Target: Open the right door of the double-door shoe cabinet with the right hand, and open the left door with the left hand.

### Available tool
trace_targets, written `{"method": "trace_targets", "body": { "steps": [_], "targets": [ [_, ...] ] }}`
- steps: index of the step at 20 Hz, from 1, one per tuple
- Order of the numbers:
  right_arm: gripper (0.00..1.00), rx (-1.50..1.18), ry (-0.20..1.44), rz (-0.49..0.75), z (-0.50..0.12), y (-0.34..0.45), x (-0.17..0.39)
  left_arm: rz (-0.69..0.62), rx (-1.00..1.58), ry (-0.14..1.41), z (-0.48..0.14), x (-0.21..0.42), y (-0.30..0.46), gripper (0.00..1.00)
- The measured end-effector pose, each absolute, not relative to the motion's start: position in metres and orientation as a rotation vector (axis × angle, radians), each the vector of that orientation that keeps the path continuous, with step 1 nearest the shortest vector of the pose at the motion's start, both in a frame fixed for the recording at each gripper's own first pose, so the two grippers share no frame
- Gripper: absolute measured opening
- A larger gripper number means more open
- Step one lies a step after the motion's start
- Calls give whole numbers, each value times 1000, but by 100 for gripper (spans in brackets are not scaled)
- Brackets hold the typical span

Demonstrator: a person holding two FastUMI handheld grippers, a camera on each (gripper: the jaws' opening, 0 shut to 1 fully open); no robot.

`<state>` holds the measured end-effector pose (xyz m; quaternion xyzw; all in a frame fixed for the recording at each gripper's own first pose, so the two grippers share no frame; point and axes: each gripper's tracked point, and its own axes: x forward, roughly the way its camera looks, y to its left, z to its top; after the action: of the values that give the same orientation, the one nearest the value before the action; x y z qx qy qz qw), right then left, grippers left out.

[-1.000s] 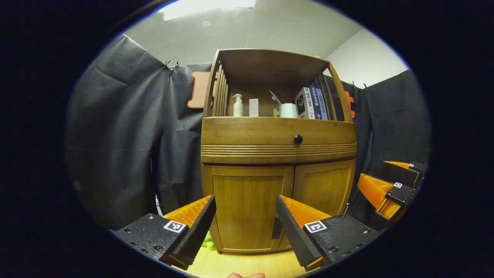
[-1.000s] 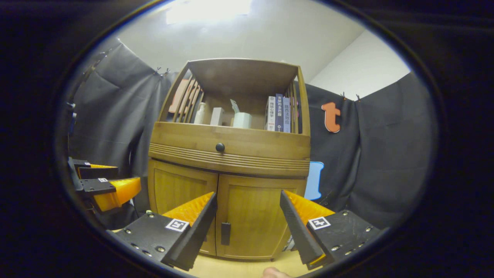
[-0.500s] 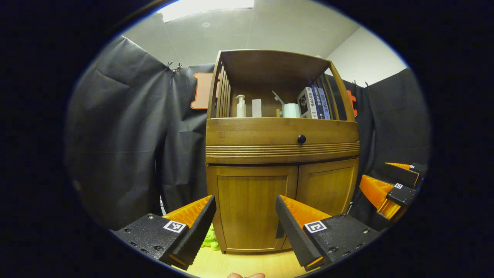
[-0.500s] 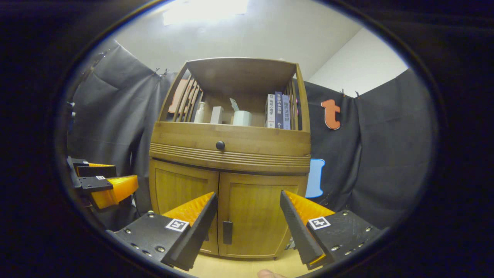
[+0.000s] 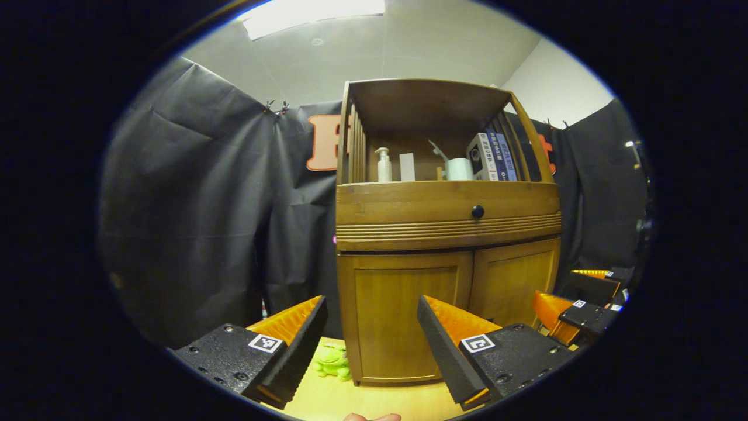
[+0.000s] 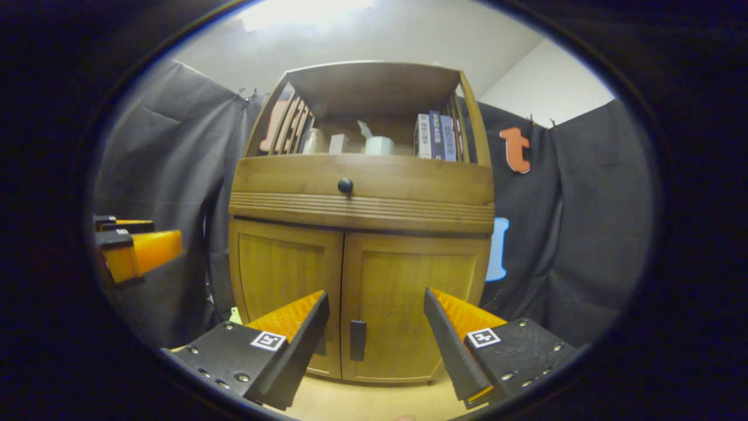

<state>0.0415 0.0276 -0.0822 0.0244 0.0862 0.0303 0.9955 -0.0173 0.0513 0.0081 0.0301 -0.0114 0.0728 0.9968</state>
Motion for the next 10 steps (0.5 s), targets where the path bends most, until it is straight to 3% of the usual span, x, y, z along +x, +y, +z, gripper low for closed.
{"method": "trace_targets", "body": {
  "steps": [1,6,7,8,9,10],
  "targets": [
    [99,57,201,70,-94,32,47,171,68,-28,10,-20,60,92],
    [88,58,316,75,-150,43,89,309,97,-35,10,-33,107,92],
    [77,55,338,81,-160,46,95,338,101,-32,10,-36,116,92],
    [77,51,358,79,-170,49,101,366,104,-30,10,-38,125,92],
    [70,46,375,79,-180,51,107,391,105,-26,9,-40,133,95],
    [67,43,391,79,-188,54,113,414,107,-20,7,-44,140,92]
  ]
}}
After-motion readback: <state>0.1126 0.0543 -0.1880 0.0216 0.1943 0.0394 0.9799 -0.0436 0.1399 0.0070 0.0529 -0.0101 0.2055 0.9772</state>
